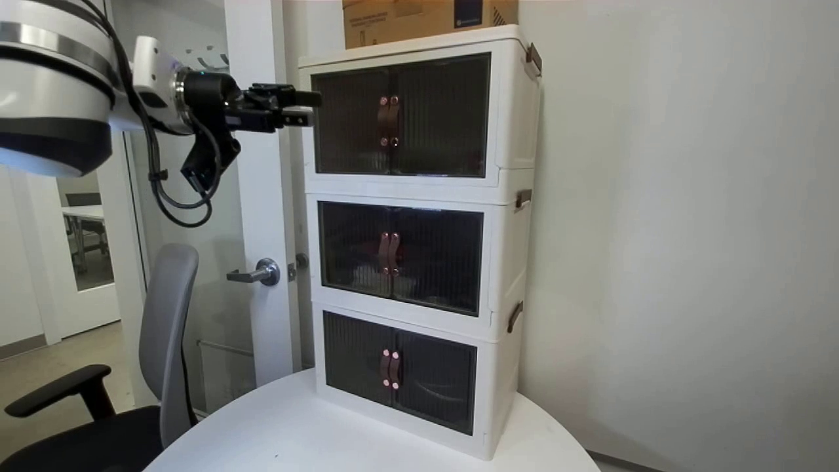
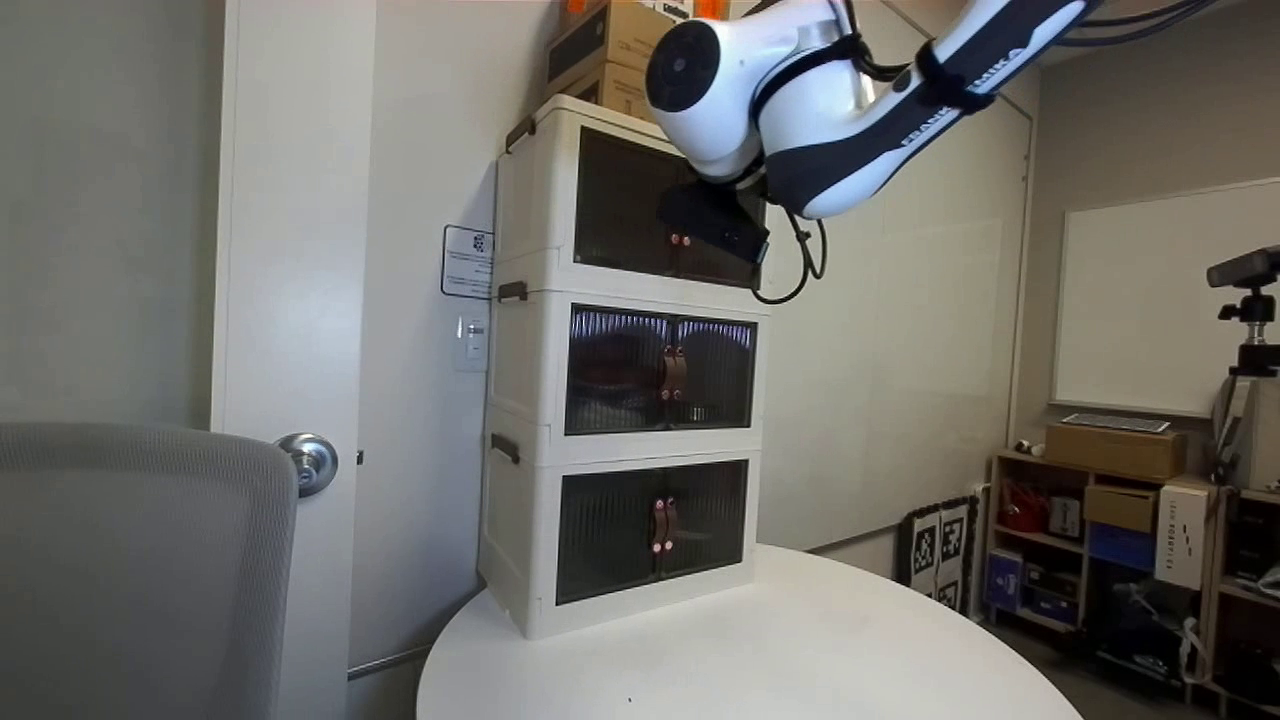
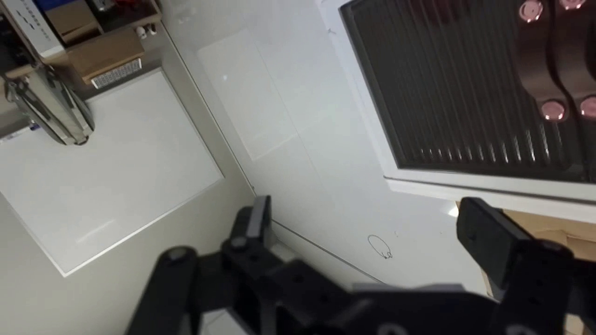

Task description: Open the upper part of the cabinet doors

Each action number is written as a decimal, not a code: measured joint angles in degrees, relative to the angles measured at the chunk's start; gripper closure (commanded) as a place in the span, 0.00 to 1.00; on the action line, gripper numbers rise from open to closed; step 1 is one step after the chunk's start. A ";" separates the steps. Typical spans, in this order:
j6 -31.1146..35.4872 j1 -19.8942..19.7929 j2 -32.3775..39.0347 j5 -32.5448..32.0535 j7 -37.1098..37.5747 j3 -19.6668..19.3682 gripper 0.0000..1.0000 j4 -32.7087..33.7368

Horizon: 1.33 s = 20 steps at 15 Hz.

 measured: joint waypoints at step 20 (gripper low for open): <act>8.55 -32.50 -18.39 49.55 -28.18 8.52 0.00 31.08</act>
